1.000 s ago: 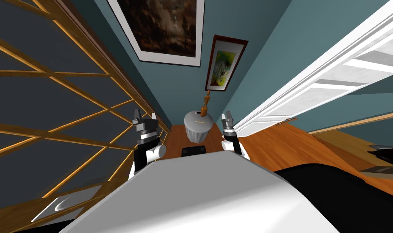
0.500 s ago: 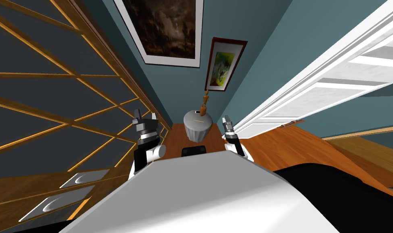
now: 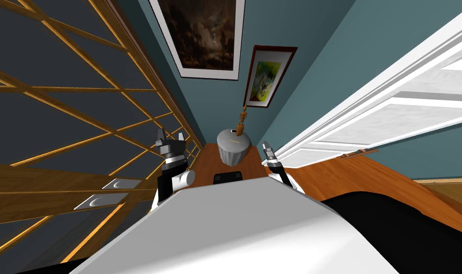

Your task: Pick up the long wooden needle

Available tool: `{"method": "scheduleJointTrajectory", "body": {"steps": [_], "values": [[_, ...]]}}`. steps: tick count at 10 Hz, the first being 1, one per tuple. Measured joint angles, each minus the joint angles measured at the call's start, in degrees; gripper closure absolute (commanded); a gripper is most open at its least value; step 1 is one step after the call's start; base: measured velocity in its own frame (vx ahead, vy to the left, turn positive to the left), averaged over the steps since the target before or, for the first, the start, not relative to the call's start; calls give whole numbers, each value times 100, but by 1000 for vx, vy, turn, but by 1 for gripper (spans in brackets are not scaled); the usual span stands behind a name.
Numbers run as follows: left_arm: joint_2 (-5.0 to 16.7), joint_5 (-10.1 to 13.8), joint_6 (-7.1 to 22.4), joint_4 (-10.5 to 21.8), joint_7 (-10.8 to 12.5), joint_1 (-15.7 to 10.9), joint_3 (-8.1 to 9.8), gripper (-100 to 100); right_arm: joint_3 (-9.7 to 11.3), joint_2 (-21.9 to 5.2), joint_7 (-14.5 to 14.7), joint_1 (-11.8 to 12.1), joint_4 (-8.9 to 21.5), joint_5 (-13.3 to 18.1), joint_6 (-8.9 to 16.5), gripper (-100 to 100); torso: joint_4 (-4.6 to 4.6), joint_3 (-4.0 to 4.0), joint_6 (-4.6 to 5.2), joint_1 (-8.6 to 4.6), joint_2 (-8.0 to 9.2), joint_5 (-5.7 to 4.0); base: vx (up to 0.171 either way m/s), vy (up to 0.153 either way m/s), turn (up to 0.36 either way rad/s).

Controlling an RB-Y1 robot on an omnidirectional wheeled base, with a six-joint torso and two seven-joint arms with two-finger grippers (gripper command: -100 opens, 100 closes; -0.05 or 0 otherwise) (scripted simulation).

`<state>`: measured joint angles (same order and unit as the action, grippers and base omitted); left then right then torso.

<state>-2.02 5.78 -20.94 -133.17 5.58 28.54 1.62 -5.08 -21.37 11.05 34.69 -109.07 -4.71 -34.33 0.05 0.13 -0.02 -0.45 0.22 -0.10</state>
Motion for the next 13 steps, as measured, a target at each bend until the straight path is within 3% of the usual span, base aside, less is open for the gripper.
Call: {"method": "scheduleJointTrajectory", "body": {"steps": [6, 8, 13], "values": [[0, 0, 0, 0, 0, 0, 0, 0, 37, -498, 285, 292, 847, -24, -178, -100, -2, -6, -1, 13, -11, 2, -67, -69, 221], [0, 0, 0, 0, 0, 0, 0, 0, 54, -688, 357, 378, 1287, -24, -329, -100, -2, -7, -2, 12, -13, 2, -58, -53, 267], [0, 0, 0, 0, 0, 2, 1, 0, 127, -1082, 559, 591, 2122, 14, -426, -100, -5, -15, 6, 16, -28, 2, -43, -40, 271]]}}
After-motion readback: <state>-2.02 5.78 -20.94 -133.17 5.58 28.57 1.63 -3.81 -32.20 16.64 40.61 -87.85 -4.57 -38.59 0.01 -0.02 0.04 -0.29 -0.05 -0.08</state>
